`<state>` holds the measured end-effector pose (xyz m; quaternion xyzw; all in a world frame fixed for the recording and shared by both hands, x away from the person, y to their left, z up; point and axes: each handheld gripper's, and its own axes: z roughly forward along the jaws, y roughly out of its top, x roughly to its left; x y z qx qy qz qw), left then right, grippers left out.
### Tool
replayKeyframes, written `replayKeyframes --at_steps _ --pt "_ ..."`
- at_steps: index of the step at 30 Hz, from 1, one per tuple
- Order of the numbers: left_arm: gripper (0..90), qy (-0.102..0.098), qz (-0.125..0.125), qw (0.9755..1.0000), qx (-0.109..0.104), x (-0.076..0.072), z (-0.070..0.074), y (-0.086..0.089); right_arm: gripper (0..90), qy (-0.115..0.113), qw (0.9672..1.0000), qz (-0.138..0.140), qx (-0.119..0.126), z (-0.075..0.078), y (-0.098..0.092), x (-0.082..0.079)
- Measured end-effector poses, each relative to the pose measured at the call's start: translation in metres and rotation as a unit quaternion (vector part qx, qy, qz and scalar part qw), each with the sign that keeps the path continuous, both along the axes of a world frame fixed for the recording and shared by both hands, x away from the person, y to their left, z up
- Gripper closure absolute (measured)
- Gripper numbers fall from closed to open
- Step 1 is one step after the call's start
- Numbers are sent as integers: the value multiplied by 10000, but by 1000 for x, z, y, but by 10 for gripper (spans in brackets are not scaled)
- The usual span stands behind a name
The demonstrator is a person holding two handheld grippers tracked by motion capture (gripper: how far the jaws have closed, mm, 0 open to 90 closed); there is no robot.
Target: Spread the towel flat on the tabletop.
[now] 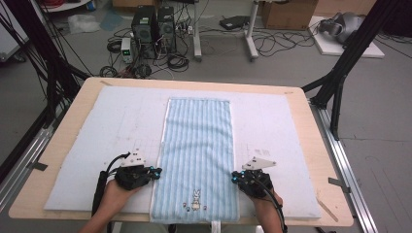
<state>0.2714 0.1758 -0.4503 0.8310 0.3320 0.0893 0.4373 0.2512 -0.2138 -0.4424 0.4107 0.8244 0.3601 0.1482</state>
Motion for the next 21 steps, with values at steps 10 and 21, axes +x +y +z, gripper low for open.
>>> replayKeyframes --at_steps 10,21 --pt "857 -110 61 9996 -235 -1 8 1 717 -132 9993 -145 330 6 -5 -1" --pt "714 -138 54 9999 -87 28 0 -10 745 -241 9992 24 304 2 14 42"
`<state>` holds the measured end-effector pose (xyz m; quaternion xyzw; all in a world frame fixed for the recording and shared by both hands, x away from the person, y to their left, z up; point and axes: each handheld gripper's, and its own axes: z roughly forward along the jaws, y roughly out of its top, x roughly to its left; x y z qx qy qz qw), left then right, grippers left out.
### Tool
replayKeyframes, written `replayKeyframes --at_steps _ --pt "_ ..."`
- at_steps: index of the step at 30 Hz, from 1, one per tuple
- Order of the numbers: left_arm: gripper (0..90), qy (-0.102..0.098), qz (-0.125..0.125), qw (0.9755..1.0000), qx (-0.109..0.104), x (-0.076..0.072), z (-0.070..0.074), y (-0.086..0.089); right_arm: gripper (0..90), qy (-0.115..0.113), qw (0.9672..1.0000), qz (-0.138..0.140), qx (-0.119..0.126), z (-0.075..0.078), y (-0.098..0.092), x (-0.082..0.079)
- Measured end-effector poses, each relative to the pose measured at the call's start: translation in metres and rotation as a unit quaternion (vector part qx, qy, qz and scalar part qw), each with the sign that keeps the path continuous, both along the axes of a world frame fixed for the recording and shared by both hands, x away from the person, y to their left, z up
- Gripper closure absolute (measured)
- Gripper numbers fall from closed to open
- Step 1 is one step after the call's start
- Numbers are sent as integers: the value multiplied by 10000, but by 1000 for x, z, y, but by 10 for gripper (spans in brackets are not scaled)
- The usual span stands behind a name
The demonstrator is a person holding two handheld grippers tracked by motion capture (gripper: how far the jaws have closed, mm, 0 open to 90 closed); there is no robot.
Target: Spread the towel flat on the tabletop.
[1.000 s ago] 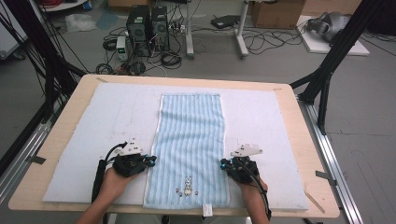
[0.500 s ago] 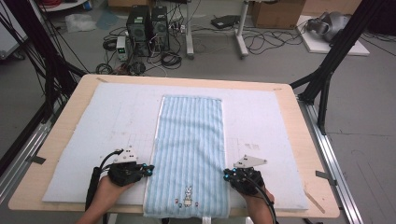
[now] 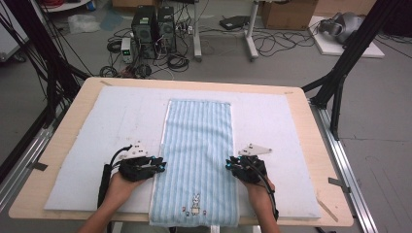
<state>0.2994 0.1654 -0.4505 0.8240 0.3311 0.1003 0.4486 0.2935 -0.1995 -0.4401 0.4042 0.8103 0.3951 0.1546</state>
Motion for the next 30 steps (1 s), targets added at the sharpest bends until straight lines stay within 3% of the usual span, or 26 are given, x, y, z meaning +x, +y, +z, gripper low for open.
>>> replayKeyframes --at_steps 3,5,7,10,13,14,15,16,19,23,26,27,30 --pt "799 -13 -222 9996 172 -2 0 -4 747 73 9995 193 -239 -4 6 5" --pt "875 -157 -263 9990 338 -8 0 -7 743 148 9993 243 -239 -5 5 6" --pt "885 -358 -359 9973 539 -13 1 -8 739 102 9985 370 -385 -5 5 4" --pt "886 -223 -403 9975 537 -16 3 -5 736 112 9980 458 -414 -4 3 0" --pt "876 -6 -393 9986 349 -11 3 -1 706 218 9977 557 -315 -3 0 -1" --pt "832 7 -301 9992 264 -8 3 0 691 258 9977 580 -253 -3 -2 1" --pt "718 34 -184 9998 99 -3 3 1 680 225 9982 537 -170 -2 -3 3" --pt "660 23 -132 9999 -50 2 4 4 680 180 9986 505 -41 -1 -6 7" --pt "537 -115 139 9985 -520 17 9 11 680 -49 9995 283 103 4 -12 22" --pt "529 -615 272 9955 -667 35 15 18 732 -25 9999 9 -143 1 -12 44" --pt "539 -1129 225 9907 -728 40 13 23 751 22 9994 -58 -340 -6 -12 52" --pt "545 -1134 220 9905 -739 42 13 24 760 42 9995 -67 -304 -6 -13 52" --pt "491 -1015 319 9911 -797 45 11 25 787 -5 9982 -104 -586 -3 -13 49"
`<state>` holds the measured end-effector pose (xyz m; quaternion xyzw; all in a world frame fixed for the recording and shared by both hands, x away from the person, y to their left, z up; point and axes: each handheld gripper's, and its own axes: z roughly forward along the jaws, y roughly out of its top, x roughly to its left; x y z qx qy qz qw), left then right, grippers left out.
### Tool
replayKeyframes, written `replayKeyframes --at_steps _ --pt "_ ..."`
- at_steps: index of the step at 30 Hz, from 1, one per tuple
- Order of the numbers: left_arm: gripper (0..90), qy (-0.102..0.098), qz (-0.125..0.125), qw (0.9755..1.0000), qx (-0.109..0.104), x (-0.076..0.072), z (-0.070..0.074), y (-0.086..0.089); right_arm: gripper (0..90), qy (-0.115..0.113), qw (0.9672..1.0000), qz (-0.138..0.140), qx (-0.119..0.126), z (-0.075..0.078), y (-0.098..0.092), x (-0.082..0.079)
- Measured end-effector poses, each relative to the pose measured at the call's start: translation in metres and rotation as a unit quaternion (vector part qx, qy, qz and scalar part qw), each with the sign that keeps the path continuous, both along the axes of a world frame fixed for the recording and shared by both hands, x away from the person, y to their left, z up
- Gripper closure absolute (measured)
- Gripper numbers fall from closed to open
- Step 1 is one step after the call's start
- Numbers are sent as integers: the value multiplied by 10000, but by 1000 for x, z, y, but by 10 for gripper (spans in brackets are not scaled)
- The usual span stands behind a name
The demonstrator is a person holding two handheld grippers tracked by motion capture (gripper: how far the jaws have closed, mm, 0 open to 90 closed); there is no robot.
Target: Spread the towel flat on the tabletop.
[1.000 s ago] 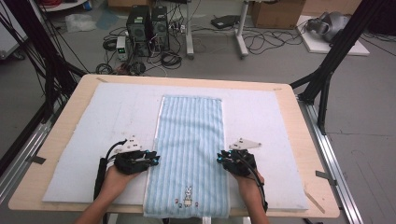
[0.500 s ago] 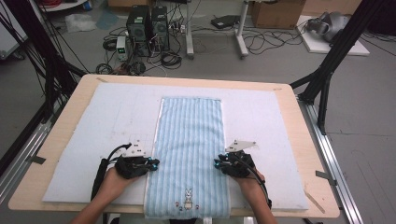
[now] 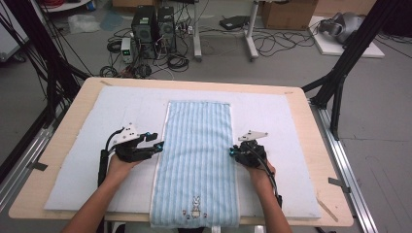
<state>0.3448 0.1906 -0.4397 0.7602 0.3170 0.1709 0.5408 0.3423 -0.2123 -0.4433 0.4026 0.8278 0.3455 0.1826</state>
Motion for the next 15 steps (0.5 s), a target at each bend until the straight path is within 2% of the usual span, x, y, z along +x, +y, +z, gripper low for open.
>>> replayKeyframes --at_steps 2,4,7,9,11,14,15 --pt "435 152 112 9998 -118 1 -1 1 794 53 10000 -7 -75 2 0 -3" --pt "406 190 128 9995 -216 2 -1 2 763 -10 9998 -6 -190 3 -1 -6" --pt "324 174 256 9989 -351 4 0 2 663 -186 9995 52 230 9 -10 -11" --pt "285 244 271 9986 -394 5 0 3 530 -395 9981 -46 465 15 -18 -13" --pt "253 257 311 9984 -405 5 1 4 400 -561 9964 -233 593 20 -28 -16" --pt "224 233 151 9987 -417 5 5 7 227 -645 9933 -368 887 24 -44 -19" --pt "222 164 109 9989 -423 5 8 8 163 -666 9922 -414 974 25 -49 -20"
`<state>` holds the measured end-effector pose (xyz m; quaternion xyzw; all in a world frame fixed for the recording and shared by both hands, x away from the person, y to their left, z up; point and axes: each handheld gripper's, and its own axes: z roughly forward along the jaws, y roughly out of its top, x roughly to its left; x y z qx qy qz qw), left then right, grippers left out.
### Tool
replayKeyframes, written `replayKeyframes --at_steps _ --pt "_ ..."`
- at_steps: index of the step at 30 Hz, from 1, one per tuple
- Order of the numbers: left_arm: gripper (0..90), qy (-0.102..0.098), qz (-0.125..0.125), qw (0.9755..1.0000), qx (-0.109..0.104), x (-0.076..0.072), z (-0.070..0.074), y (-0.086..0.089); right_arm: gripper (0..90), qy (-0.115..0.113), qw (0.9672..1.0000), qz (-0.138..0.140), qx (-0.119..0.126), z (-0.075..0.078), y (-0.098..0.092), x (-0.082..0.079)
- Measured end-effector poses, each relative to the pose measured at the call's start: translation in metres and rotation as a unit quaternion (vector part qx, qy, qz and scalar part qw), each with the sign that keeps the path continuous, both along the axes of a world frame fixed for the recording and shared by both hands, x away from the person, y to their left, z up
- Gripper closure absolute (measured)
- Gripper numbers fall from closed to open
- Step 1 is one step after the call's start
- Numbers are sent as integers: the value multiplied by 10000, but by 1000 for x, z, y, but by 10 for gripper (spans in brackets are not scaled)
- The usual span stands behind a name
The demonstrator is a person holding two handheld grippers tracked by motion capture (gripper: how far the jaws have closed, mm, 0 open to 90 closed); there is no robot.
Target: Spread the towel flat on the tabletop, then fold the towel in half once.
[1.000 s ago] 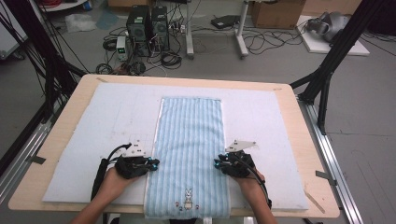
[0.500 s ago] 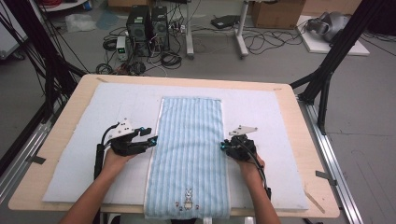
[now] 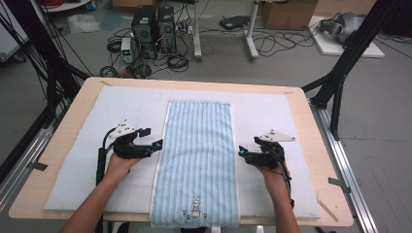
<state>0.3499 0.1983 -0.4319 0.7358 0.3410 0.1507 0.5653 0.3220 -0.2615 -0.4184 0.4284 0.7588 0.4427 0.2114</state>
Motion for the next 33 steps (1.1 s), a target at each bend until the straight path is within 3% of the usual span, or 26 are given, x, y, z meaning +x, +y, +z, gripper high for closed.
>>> replayKeyframes --at_steps 3,6,11,25,27,33 --pt "222 -76 -102 9998 -134 0 5 3 115 -42 9998 35 205 1 -12 -4" --pt "232 -70 -216 9996 -147 0 6 5 114 -174 9997 98 145 2 -19 -8" --pt "226 -37 -160 9998 -128 -1 7 7 113 -307 9993 44 193 5 -20 -10" --pt "213 159 54 9997 -188 5 3 12 111 -160 9998 47 131 3 -16 -8" --pt "215 264 46 9993 -265 7 2 12 111 -129 9999 67 78 2 -15 -7" --pt "216 397 187 9989 -135 18 5 12 111 -76 9999 99 116 2 -14 -6"
